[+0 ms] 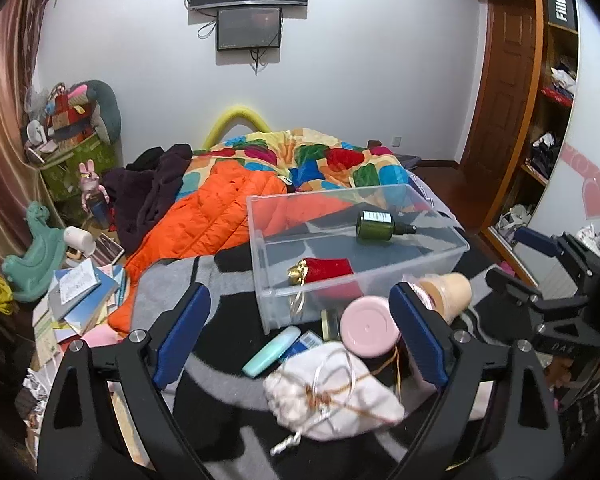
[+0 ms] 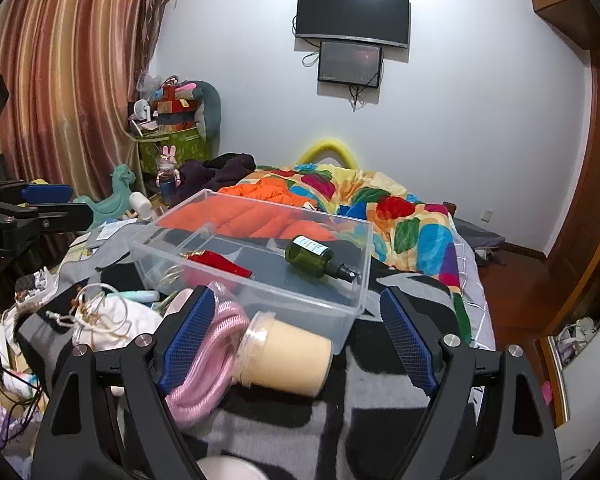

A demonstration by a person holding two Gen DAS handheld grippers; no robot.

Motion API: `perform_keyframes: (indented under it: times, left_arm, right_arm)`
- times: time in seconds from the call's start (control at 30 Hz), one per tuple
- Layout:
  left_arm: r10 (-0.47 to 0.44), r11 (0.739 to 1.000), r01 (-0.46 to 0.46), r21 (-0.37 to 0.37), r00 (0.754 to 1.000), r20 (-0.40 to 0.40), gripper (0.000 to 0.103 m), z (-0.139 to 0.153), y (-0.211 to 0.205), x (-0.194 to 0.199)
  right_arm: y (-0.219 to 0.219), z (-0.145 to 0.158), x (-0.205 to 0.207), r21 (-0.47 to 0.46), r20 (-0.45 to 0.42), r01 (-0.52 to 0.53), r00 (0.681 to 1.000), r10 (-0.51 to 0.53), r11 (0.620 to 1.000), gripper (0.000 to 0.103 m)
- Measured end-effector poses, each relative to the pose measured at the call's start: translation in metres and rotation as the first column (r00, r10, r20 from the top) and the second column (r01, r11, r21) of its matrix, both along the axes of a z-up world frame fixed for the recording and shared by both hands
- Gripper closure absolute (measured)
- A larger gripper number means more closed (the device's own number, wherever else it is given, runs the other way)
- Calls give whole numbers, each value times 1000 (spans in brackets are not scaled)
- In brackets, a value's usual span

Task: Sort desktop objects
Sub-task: 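Reach the right tool to the white round container and grasp it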

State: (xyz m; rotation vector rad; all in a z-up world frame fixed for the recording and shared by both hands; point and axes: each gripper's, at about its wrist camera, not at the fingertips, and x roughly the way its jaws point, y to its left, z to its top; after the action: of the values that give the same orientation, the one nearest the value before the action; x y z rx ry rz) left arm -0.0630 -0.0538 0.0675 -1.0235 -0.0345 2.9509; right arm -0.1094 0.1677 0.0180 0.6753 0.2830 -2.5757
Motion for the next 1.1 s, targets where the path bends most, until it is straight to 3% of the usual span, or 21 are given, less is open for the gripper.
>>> perform_keyframes:
  times: [0.4, 0.53, 1.1]
  left_arm:
    - [-60, 998, 60, -6, 998, 28, 9, -14, 22, 34]
    - [-84, 996, 84, -7, 996, 38, 9, -20, 35, 38]
    - [-143, 990, 142, 12, 984, 106, 8, -47, 65, 39]
  right_arm:
    - [16, -18, 42, 45, -3, 3, 1000, -3, 999, 20]
    - [21, -33, 52, 39, 64, -16, 998, 13, 999, 20]
    - [15, -89, 77, 107, 201, -66, 979, 43, 992, 20]
